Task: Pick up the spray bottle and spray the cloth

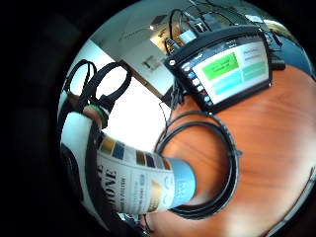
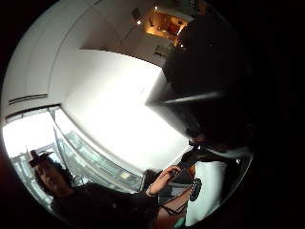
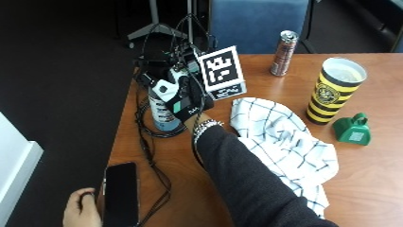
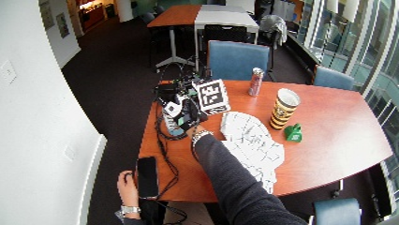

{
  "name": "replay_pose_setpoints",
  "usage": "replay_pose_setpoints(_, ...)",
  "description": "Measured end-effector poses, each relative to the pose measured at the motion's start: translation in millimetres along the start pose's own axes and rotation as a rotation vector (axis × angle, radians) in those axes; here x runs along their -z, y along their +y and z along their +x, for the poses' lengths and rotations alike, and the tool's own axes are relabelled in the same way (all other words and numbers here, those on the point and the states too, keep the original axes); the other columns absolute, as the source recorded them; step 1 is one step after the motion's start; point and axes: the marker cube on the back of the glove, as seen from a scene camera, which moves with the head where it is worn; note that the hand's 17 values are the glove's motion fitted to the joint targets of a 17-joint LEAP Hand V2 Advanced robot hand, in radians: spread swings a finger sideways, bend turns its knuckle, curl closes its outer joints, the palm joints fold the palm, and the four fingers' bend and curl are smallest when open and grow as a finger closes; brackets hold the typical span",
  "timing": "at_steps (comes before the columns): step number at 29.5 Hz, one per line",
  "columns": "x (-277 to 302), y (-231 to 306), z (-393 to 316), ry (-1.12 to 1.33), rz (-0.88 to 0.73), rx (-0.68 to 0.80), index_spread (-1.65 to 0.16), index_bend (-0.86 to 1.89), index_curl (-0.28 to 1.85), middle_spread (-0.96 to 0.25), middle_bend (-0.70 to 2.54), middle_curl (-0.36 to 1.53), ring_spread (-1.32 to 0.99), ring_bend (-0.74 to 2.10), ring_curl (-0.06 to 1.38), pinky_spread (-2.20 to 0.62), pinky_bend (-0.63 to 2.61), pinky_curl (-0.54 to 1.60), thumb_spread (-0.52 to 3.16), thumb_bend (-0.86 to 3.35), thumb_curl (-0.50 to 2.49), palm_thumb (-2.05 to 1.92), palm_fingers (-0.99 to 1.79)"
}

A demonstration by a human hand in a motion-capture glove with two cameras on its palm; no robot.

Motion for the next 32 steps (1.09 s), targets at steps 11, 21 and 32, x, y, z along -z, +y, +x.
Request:
replay_pose_setpoints(11,-5.5,9.4,22.0,-0.023,-0.052,-0.064,-0.31,0.18,0.47,-0.26,0.45,0.46,-0.21,0.45,0.42,-0.25,0.44,0.38,0.94,-0.02,0.49,0.91,1.3)
replay_pose_setpoints(21,-26.1,43.7,44.3,-0.04,-0.205,-0.292,-0.33,0.19,0.48,-0.25,0.39,0.45,-0.21,0.4,0.41,-0.06,0.28,0.35,0.83,-0.01,0.53,0.96,1.02)
replay_pose_setpoints(32,-2.4,58.3,42.4,0.3,-0.475,-0.266,-0.35,0.09,0.37,-0.13,0.15,0.37,-0.12,0.26,0.37,0.18,0.41,0.38,0.84,-0.04,0.49,0.91,0.43)
